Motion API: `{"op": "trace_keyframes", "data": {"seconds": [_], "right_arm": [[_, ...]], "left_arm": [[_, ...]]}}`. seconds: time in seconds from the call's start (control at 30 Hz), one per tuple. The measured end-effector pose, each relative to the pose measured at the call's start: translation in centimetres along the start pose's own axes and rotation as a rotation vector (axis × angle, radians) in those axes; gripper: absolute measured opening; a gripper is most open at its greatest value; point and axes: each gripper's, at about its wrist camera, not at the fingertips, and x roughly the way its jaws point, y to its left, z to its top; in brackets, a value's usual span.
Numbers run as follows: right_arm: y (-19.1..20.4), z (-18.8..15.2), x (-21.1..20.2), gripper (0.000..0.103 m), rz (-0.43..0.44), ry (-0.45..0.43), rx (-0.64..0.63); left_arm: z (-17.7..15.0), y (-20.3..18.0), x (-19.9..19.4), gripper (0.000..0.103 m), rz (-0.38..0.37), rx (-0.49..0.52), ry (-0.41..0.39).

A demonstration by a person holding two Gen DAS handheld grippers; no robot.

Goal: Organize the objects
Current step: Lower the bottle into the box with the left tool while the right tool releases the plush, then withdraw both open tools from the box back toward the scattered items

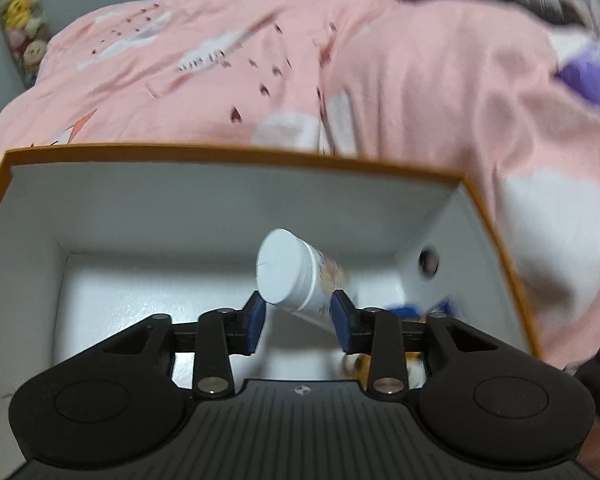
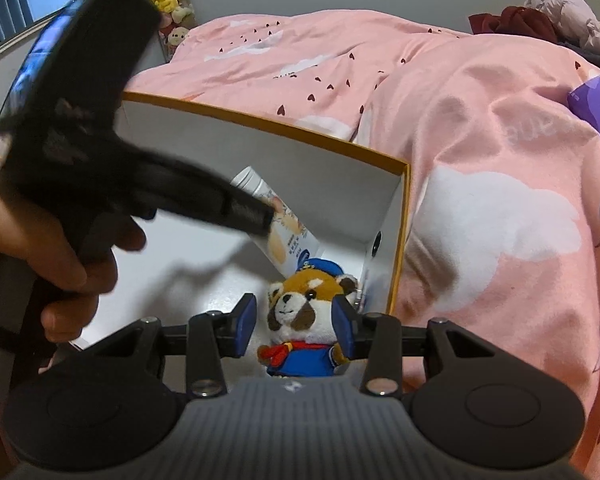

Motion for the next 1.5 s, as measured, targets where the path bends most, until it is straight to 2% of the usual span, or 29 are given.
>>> {"op": "trace_keyframes", "data": {"seconds": [0.1, 0.13, 0.17, 0.23, 0.3, 0.43, 0.5, 0.53, 0.57, 0.67, 0.83, 0.93, 1.0, 1.1, 1.2, 1.27, 1.37, 1.43, 1.5], "right_arm": [[0.0, -0.1, 0.1, 0.046, -0.001, 0.002, 0.007], [-0.1, -0.1, 0.0, 0.047, -0.003, 0.002, 0.007], [-0.1, -0.2, -0.1, 0.047, -0.008, 0.002, 0.006], [-0.3, -0.3, -0.2, 0.048, -0.014, 0.001, 0.004], [-0.4, -0.4, -0.3, 0.048, -0.017, 0.002, 0.004], [-0.3, -0.4, -0.1, 0.047, -0.016, -0.001, 0.008], [-0.1, -0.2, 0.0, 0.043, 0.007, 0.0, 0.002], [0.0, -0.1, 0.2, 0.035, 0.025, 0.005, 0.0], [0.1, 0.1, 0.5, 0.028, 0.048, 0.016, 0.0], [0.8, 1.1, 1.6, 0.022, 0.102, 0.055, -0.005], [1.7, 2.9, 5.0, 0.019, 0.167, 0.157, 0.023], [1.9, 3.7, 7.6, 0.019, 0.194, 0.22, 0.069], [2.0, 3.9, 9.0, 0.019, 0.168, 0.249, 0.095], [1.7, 4.1, 10.3, 0.019, 0.13, 0.282, 0.126], [1.3, 4.1, 10.7, 0.02, 0.101, 0.281, 0.14], [1.0, 4.0, 11.1, 0.016, 0.077, 0.282, 0.149], [0.7, 3.8, 11.2, 0.008, 0.045, 0.251, 0.173], [0.6, 3.8, 11.0, 0.007, 0.016, 0.23, 0.191], [0.4, 3.7, 10.3, 0.01, 0.012, 0.199, 0.215]], "left_arm": [[-0.6, -0.1, 1.8, 0.043, -0.067, 0.016, 0.101], [-0.7, 0.2, 1.9, 0.043, -0.095, 0.0, 0.099], [-0.8, 0.3, 1.7, 0.044, -0.096, -0.01, 0.081], [-0.7, 0.6, 0.8, 0.051, -0.062, -0.015, 0.032], [-0.7, 1.0, -0.2, 0.052, -0.048, -0.012, 0.008], [-1.3, 2.4, -3.3, 0.052, -0.072, -0.032, -0.056], [-1.8, 3.2, -5.0, 0.052, -0.063, -0.051, -0.096], [-2.0, 3.6, -5.8, 0.052, -0.058, -0.061, -0.116], [-2.2, 4.0, -6.6, 0.052, -0.055, -0.067, -0.136], [-3.0, 5.0, -8.8, 0.052, -0.021, -0.057, -0.189], [-4.4, 6.2, -10.2, 0.052, 0.071, -0.022, -0.213], [-5.3, 7.2, -10.7, 0.052, 0.031, -0.065, -0.205], [-6.0, 7.7, -11.3, 0.052, -0.003, -0.09, -0.214], [-6.9, 7.6, -12.3, 0.052, 0.001, -0.073, -0.253], [-7.8, 7.9, -13.2, 0.052, -0.037, -0.089, -0.26], [-8.3, 8.1, -13.8, 0.052, -0.065, -0.115, -0.254], [-9.3, 8.1, -14.7, 0.052, -0.075, -0.109, -0.257], [-10.0, 8.2, -15.5, 0.052, -0.069, -0.111, -0.263], [-10.8, 8.2, -16.1, 0.052, -0.068, -0.116, -0.263]]}}
